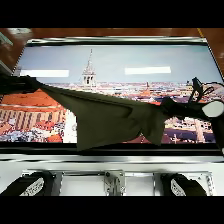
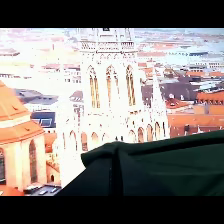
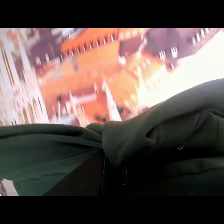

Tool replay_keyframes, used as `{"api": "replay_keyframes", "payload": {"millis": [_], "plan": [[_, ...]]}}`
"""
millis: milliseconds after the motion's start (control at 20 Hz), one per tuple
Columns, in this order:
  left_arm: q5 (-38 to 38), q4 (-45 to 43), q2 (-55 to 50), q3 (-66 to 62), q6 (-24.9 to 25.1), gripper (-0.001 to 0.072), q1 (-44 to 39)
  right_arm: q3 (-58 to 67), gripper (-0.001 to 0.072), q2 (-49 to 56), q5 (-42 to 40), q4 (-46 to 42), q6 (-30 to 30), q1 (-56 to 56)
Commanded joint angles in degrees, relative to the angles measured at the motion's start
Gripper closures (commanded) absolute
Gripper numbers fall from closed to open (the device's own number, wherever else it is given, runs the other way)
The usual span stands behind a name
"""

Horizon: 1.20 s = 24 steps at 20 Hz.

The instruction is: Fold the shirts.

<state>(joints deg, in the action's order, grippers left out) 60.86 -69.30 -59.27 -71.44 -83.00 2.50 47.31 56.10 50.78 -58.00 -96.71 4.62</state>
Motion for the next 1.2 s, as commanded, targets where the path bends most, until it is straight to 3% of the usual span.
{"api": "replay_keyframes", "payload": {"millis": [0,150,350,400,450,500,600,700,800,850,950,1150], "plan": [[-12.52,6.99,-9.77,2.27,-0.22,0.0674,-0.04,-2.97,0.0649,11.52,-29.18,13.70,1.92,-0.04],[-17.92,12.57,-17.29,2.27,-0.22,0.0674,-0.07,-2.97,0.0648,19.61,-33.42,17.46,1.95,-0.13],[-15.65,18.45,-26.53,2.29,-0.26,0.0672,-1.86,-2.97,0.0615,24.44,-31.19,16.96,5.09,-1.66],[-14.16,20.31,-27.96,2.27,-0.26,0.0633,-2.14,-2.97,0.0423,23.96,-31.85,17.07,5.60,-1.57],[-12.17,20.68,-28.59,2.19,-0.26,0.0396,-1.88,-2.73,0.0200,22.91,-30.42,17.09,5.62,-0.92],[-9.05,19.91,-28.55,1.92,-0.26,0.0198,-0.74,-2.14,0.0163,20.94,-27.50,16.41,6.78,0.35],[3.72,16.74,-28.46,-0.37,-0.33,0.0179,4.31,-0.85,0.0162,15.41,-21.31,10.86,10.93,4.07],[17.84,12.61,-27.21,-1.75,-0.07,0.0178,10.91,0.61,0.0162,9.16,-12.81,-1.27,11.15,10.03],[25.86,9.97,-24.13,-0.04,2.34,0.0172,15.67,0.90,0.0162,3.96,-3.30,-12.11,10.82,17.18],[27.58,9.68,-21.97,2.47,3.56,0.0157,17.64,0.87,0.0162,2.51,2.25,-16.22,10.84,20.50],[25.40,9.77,-17.84,10.91,3.69,0.0014,19.47,0.28,0.0162,1.86,12.31,-19.43,14.16,26.49],[16.83,20.04,-16.13,31.06,8.11,0.0015,16.59,-3.65,0.0162,1.86,16.33,-13.31,20.33,30.67]]}}
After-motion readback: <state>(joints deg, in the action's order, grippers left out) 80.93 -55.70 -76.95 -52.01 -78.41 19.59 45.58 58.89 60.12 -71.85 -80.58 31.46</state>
